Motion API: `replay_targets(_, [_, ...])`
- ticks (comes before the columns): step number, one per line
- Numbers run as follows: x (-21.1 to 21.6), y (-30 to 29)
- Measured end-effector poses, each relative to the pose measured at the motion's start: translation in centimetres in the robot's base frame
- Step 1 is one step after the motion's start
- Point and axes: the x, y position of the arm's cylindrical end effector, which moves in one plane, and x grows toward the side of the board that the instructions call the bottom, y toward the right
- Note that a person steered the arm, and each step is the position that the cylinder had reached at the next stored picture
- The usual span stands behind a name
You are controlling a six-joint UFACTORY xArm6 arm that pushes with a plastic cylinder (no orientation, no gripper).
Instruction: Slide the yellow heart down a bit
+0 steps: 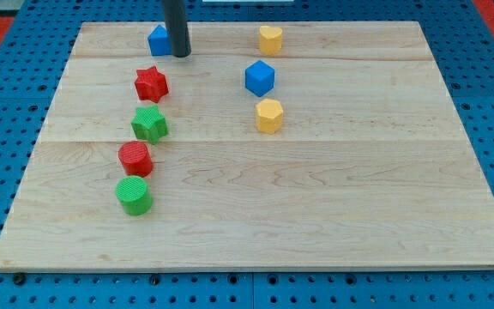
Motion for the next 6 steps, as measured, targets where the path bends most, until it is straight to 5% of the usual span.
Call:
replay_targets(3, [-5.1,8.5])
replay_targets(6, [-5.9,15.1])
